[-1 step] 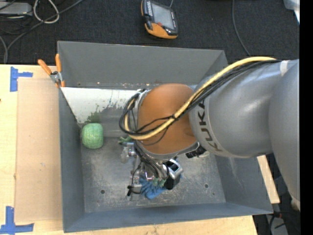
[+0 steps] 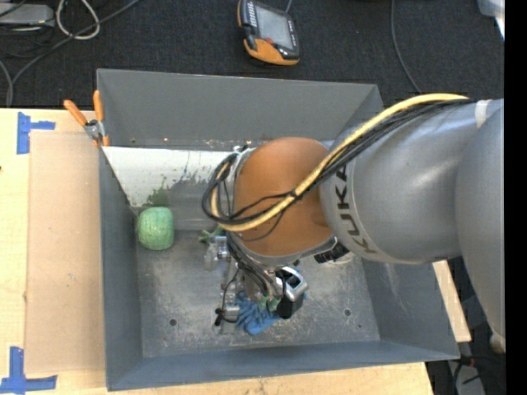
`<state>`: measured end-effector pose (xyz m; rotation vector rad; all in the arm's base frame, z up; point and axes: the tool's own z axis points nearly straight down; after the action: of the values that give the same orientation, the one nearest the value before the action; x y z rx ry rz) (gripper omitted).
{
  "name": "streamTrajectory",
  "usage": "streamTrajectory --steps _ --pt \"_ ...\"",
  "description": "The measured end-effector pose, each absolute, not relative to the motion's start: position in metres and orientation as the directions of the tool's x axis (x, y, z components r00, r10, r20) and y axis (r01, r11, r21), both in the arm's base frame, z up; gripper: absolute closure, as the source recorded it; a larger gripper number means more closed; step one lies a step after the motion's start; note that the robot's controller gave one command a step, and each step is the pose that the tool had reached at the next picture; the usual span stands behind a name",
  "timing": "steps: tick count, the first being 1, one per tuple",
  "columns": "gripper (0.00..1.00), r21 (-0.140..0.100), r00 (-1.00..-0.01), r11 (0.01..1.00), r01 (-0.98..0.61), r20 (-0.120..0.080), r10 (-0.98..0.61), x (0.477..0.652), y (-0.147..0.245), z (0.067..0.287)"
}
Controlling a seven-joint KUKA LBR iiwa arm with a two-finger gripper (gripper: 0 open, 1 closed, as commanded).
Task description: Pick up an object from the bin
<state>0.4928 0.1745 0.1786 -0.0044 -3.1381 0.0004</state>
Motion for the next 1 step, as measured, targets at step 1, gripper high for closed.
streamTrajectory --steps 1 --pt "0.0 -0.004 -0.993 0.993 0.114 0.013 0.115 0.5023 0.0927 0.0673"
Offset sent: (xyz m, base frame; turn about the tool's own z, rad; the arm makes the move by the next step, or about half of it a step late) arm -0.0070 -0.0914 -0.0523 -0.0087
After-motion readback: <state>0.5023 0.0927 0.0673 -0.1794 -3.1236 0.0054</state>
